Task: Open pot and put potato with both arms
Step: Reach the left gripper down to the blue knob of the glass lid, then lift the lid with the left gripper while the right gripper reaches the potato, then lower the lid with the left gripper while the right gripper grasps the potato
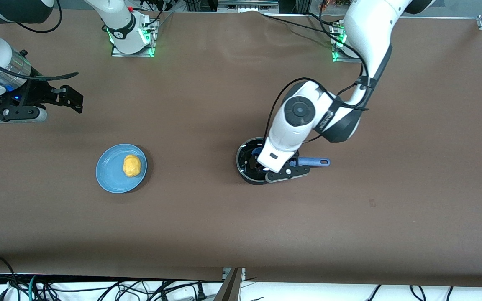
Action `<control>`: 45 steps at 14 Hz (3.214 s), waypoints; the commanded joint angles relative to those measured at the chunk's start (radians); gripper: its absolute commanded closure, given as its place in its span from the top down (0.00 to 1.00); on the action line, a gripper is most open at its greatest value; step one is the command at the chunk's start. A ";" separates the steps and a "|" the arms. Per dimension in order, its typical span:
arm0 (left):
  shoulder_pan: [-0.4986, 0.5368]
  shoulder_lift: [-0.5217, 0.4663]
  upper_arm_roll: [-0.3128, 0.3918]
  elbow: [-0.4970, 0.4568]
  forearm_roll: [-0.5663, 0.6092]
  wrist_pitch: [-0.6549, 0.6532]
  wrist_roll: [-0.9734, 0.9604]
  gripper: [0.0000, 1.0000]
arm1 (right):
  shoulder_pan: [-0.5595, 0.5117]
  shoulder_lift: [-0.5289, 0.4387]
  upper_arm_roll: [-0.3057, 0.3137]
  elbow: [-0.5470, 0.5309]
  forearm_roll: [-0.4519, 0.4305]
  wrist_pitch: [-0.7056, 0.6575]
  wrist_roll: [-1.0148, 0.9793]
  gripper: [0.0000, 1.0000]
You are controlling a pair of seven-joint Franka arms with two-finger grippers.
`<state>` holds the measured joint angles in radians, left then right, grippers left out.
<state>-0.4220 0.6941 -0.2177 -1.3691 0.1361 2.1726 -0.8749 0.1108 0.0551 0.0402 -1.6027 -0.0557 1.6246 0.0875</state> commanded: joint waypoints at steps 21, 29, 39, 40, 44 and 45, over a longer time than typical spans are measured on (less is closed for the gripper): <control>-0.060 0.007 0.000 -0.038 0.065 -0.076 -0.010 0.60 | 0.013 0.017 0.020 0.018 -0.004 0.024 -0.014 1.00; -0.011 -0.073 0.001 -0.028 0.033 -0.166 0.066 0.58 | 0.015 0.101 0.015 0.017 -0.047 0.014 -0.029 1.00; 0.256 -0.170 0.326 -0.094 -0.257 -0.292 1.108 0.59 | -0.049 0.342 -0.005 -0.058 -0.049 0.179 -0.071 1.00; 0.262 -0.168 0.393 -0.117 -0.291 -0.284 1.242 0.60 | -0.052 0.350 -0.005 -0.118 -0.046 0.240 -0.060 0.99; 0.296 -0.157 0.569 -0.208 -0.368 -0.240 1.644 0.60 | -0.046 0.373 0.000 -0.266 -0.030 0.423 -0.048 0.98; 0.331 -0.153 0.574 -0.237 -0.366 -0.229 1.721 0.60 | -0.045 0.394 0.001 -0.264 -0.018 0.448 -0.048 0.98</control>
<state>-0.1177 0.5591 0.3371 -1.5429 -0.2075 1.9109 0.7005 0.0656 0.4538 0.0309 -1.8357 -0.0924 2.0270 0.0343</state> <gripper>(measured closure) 0.396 0.018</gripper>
